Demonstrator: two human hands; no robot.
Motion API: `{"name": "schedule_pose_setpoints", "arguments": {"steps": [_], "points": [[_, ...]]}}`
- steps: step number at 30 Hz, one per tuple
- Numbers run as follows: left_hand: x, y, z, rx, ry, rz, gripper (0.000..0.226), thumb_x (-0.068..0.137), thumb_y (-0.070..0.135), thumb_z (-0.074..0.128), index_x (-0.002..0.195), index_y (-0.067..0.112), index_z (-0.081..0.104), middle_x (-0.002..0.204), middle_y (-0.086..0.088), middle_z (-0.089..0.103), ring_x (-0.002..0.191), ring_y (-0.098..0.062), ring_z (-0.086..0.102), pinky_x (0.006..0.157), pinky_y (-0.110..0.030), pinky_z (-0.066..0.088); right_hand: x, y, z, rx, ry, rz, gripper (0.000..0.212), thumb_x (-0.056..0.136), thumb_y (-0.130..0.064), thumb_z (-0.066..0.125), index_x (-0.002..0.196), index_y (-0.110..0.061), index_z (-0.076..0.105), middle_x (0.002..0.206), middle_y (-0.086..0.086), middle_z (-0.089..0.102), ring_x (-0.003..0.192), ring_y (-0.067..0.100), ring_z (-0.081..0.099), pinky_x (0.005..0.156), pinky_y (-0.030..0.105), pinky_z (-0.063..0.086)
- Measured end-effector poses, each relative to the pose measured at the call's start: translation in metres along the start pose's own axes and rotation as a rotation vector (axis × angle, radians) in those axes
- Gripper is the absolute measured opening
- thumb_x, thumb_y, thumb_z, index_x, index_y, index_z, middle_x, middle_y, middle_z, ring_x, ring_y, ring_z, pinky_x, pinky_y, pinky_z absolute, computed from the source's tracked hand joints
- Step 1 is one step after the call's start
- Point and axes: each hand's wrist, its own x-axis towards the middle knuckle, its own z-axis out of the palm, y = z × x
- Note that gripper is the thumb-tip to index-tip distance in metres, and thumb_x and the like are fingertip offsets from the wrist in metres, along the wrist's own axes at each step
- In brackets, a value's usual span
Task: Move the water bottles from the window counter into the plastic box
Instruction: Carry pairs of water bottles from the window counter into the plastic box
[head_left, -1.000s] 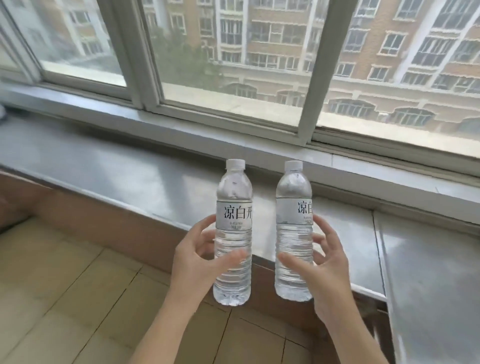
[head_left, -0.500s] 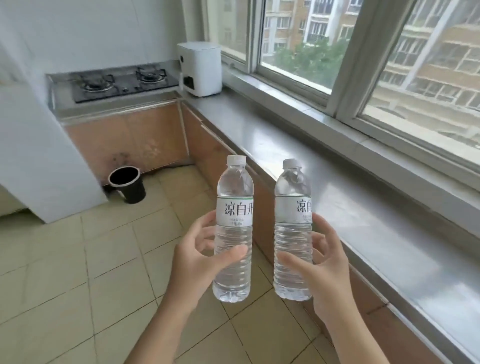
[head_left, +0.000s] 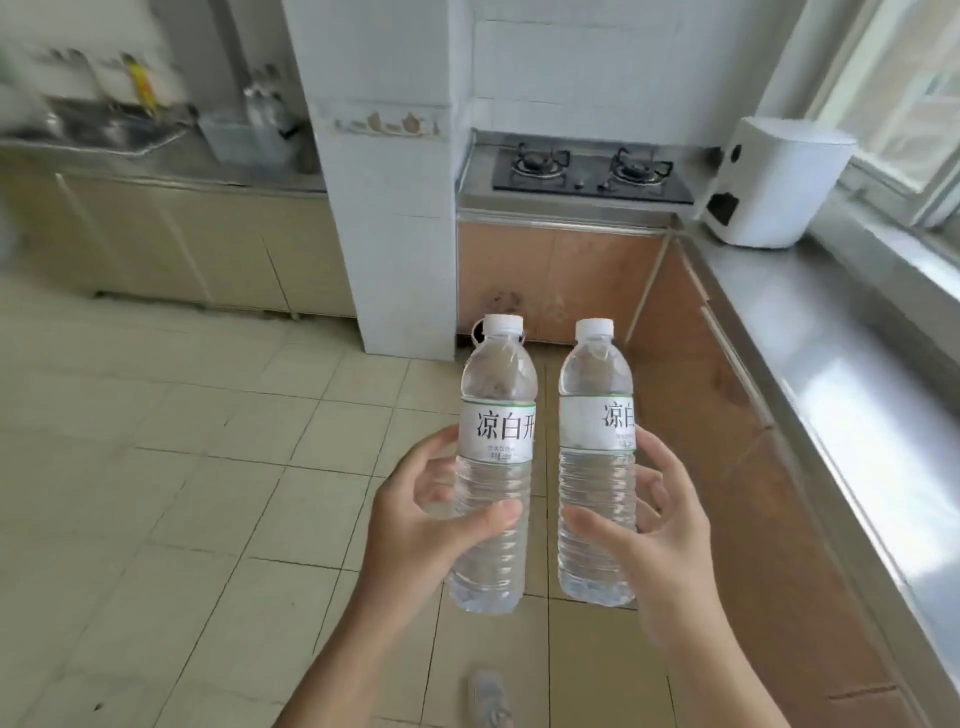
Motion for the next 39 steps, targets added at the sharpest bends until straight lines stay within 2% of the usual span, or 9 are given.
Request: {"name": "schedule_pose_setpoints", "arguments": {"steps": [2, 6, 11, 13, 16, 21, 31, 34, 39], "points": [[0.027, 0.001, -0.005, 0.002, 0.088, -0.012, 0.072, 0.048, 0.036, 0.091, 0.112, 0.053, 0.062, 0.106, 0.009, 0.074, 0.101, -0.014, 0.067, 0.094, -0.044, 0.053, 0.038, -0.002, 0.017, -0.017, -0.085, -0.012, 0.083, 0.058, -0.002, 0.088, 0.12, -0.046, 0.054, 0.107, -0.004, 0.065, 0.09, 0.011, 0.07, 0.077, 0.034, 0.057], [0.077, 0.006, -0.019, -0.001, 0.235, -0.021, 0.074, 0.044, 0.036, 0.091, 0.111, 0.052, 0.063, 0.106, 0.004, 0.074, 0.1, -0.017, 0.067, 0.095, -0.044, 0.053, 0.108, -0.005, 0.054, -0.029, -0.222, -0.029, 0.082, 0.057, 0.001, 0.087, 0.12, -0.041, 0.054, 0.107, -0.004, 0.063, 0.085, 0.002, 0.068, 0.066, 0.015, 0.054], [0.129, 0.006, -0.044, -0.015, 0.391, -0.034, 0.075, 0.043, 0.036, 0.091, 0.111, 0.05, 0.065, 0.105, 0.004, 0.074, 0.1, -0.018, 0.067, 0.094, -0.038, 0.053, 0.177, -0.009, 0.107, -0.01, -0.348, -0.016, 0.082, 0.057, 0.003, 0.086, 0.116, -0.045, 0.055, 0.104, -0.009, 0.062, 0.082, 0.002, 0.067, 0.06, 0.014, 0.052], [0.148, 0.006, -0.057, -0.022, 0.444, -0.038, 0.075, 0.042, 0.037, 0.091, 0.112, 0.048, 0.065, 0.105, 0.004, 0.074, 0.099, -0.02, 0.066, 0.093, -0.037, 0.053, 0.201, -0.008, 0.129, -0.012, -0.392, -0.011, 0.084, 0.057, 0.003, 0.086, 0.118, -0.044, 0.054, 0.106, -0.005, 0.062, 0.083, 0.004, 0.068, 0.065, 0.02, 0.056], [0.178, 0.0, -0.079, -0.028, 0.512, -0.043, 0.077, 0.043, 0.037, 0.092, 0.115, 0.047, 0.064, 0.106, 0.001, 0.073, 0.096, -0.025, 0.066, 0.091, -0.038, 0.054, 0.233, -0.006, 0.167, -0.003, -0.449, -0.001, 0.085, 0.057, 0.002, 0.086, 0.119, -0.045, 0.054, 0.109, -0.001, 0.062, 0.087, 0.009, 0.068, 0.077, 0.039, 0.058], [0.236, -0.013, -0.124, -0.05, 0.58, -0.063, 0.079, 0.044, 0.04, 0.092, 0.117, 0.046, 0.063, 0.106, 0.0, 0.073, 0.096, -0.029, 0.064, 0.091, -0.041, 0.054, 0.287, -0.001, 0.242, 0.027, -0.527, 0.018, 0.085, 0.056, 0.005, 0.087, 0.12, -0.042, 0.055, 0.11, -0.001, 0.063, 0.087, 0.009, 0.068, 0.07, 0.031, 0.055], [0.394, -0.014, -0.243, -0.074, 0.651, -0.017, 0.076, 0.041, 0.04, 0.091, 0.111, 0.051, 0.064, 0.106, 0.004, 0.074, 0.097, -0.022, 0.067, 0.093, -0.045, 0.054, 0.4, -0.018, 0.4, 0.045, -0.574, 0.023, 0.085, 0.056, 0.007, 0.085, 0.116, -0.046, 0.055, 0.108, -0.005, 0.064, 0.09, 0.006, 0.067, 0.069, 0.025, 0.052], [0.437, -0.011, -0.272, -0.061, 0.657, 0.0, 0.074, 0.045, 0.037, 0.092, 0.112, 0.05, 0.063, 0.107, 0.006, 0.074, 0.1, -0.02, 0.066, 0.093, -0.045, 0.053, 0.433, -0.024, 0.44, 0.042, -0.578, 0.026, 0.086, 0.056, 0.005, 0.086, 0.116, -0.048, 0.054, 0.108, -0.006, 0.064, 0.094, 0.006, 0.066, 0.073, 0.029, 0.053], [0.508, -0.013, -0.308, -0.078, 0.688, -0.019, 0.079, 0.041, 0.041, 0.091, 0.114, 0.049, 0.063, 0.107, 0.004, 0.074, 0.096, -0.018, 0.068, 0.09, -0.038, 0.054, 0.497, -0.028, 0.499, 0.032, -0.585, 0.019, 0.086, 0.057, 0.004, 0.086, 0.118, -0.047, 0.054, 0.109, -0.004, 0.064, 0.099, 0.016, 0.066, 0.08, 0.046, 0.057]]}}
